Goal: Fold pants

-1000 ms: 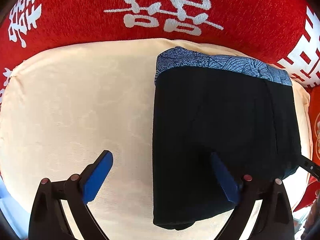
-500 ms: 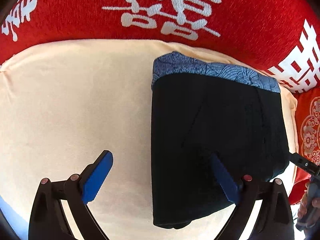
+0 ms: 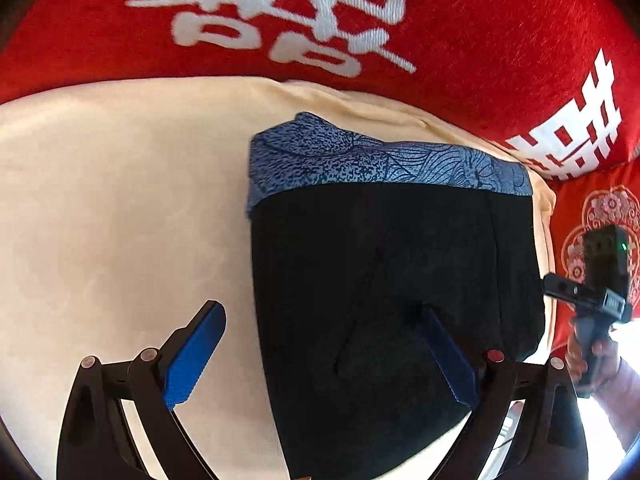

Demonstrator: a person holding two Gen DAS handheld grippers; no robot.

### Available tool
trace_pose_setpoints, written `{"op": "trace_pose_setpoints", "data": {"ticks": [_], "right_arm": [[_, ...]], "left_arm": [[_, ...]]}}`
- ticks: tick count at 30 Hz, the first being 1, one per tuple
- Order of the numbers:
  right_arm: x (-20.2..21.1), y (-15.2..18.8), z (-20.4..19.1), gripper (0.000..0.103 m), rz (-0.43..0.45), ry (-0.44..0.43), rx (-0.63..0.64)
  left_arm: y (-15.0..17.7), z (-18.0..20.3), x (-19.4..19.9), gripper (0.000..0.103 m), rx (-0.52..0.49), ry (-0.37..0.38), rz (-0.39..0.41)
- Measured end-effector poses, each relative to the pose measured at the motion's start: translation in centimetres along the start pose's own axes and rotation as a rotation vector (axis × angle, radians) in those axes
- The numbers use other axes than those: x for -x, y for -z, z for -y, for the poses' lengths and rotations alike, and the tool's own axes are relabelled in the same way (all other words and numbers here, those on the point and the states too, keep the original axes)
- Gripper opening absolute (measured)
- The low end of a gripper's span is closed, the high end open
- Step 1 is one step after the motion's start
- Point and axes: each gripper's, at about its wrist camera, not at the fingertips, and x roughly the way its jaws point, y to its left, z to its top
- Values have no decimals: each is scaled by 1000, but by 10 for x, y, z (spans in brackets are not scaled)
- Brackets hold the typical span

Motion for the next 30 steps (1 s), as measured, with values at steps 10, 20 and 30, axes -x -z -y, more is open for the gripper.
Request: {"op": "trace_pose_setpoints", "data": {"ticks": [10,20,30], "right_arm": [[-38,-27,8,88,-72,-182,4],[-18,-23,-1,41,-82,-187,-53],[9,18,-36,40,-79,-287,-46]], "left_arm": [[-2,-8,-28,103,42,131,-43],[18,24,8,57,28,81,100],[65,35,63,57,9,47,136]]}}
